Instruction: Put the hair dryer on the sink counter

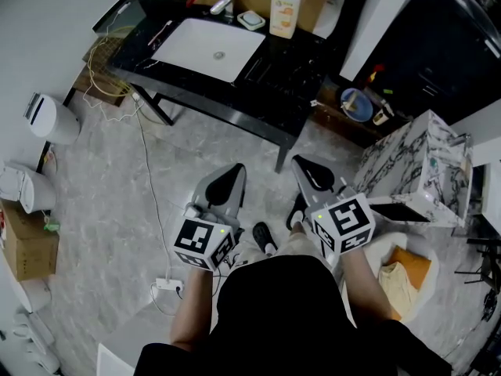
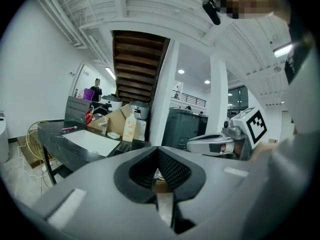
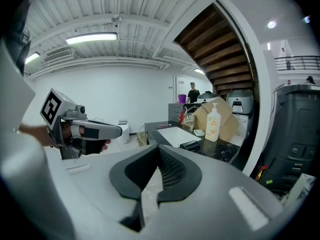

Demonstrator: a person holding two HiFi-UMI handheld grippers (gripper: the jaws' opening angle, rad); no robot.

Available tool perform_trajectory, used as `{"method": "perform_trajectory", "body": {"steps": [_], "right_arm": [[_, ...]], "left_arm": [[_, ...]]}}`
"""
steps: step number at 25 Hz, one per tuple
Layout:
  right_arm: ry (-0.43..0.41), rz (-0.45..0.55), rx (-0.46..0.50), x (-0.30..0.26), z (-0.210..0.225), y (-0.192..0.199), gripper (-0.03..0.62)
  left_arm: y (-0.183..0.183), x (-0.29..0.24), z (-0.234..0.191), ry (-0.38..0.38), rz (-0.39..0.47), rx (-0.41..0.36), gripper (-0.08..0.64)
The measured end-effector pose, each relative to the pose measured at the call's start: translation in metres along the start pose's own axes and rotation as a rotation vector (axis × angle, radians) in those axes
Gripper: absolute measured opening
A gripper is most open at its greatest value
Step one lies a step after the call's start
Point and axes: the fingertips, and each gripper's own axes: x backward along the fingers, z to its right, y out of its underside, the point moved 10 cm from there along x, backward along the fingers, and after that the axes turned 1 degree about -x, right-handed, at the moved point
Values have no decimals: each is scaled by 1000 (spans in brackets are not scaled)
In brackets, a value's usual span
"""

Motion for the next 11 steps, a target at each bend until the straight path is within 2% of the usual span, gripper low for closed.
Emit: {"method": "perform_trajectory", "body": {"steps": [11], "right_arm": [[-2,3,10,8,2,0,9]], "left_arm": [[1,-5,7,12,0,-3,-2]]}}
